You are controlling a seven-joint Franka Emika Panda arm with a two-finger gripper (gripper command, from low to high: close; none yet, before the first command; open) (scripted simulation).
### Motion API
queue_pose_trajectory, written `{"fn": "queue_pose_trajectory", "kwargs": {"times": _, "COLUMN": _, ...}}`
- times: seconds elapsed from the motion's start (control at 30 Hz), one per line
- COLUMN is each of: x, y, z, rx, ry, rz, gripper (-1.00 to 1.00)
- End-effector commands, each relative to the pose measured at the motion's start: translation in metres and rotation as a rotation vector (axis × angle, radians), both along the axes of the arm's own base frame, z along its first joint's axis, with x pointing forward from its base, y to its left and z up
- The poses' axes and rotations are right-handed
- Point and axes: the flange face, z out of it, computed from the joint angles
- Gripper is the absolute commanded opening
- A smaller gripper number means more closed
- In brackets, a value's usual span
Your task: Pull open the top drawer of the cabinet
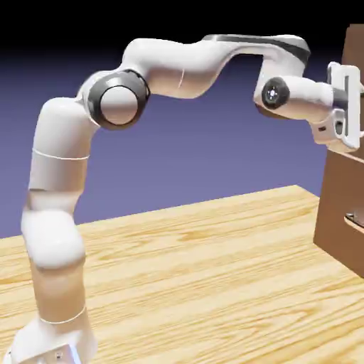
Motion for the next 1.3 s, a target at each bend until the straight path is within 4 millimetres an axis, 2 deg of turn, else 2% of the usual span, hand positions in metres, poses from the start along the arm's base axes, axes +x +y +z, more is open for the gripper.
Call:
{"fn": "queue_pose_trajectory", "kwargs": {"times": 0.0, "x": 0.006, "y": 0.001, "z": -0.001, "rx": 0.026, "ry": -0.015, "rz": -0.007, "gripper": 0.0}}
{"fn": "queue_pose_trajectory", "kwargs": {"times": 0.2, "x": 0.037, "y": 0.015, "z": -0.006, "rx": 0.183, "ry": -0.103, "rz": -0.033, "gripper": 0.0}}
{"fn": "queue_pose_trajectory", "kwargs": {"times": 0.37, "x": 0.062, "y": 0.035, "z": -0.012, "rx": 0.312, "ry": -0.173, "rz": -0.037, "gripper": 0.0}}
{"fn": "queue_pose_trajectory", "kwargs": {"times": 0.83, "x": 0.095, "y": 0.045, "z": -0.018, "rx": 0.3, "ry": -0.14, "rz": -0.017, "gripper": 0.0}}
{"fn": "queue_pose_trajectory", "kwargs": {"times": 1.23, "x": 0.114, "y": 0.037, "z": -0.012, "rx": 0.322, "ry": -0.178, "rz": -0.037, "gripper": 0.0}}
{"fn": "queue_pose_trajectory", "kwargs": {"times": 1.27, "x": 0.114, "y": 0.037, "z": -0.012, "rx": 0.322, "ry": -0.178, "rz": -0.037, "gripper": -1.0}}
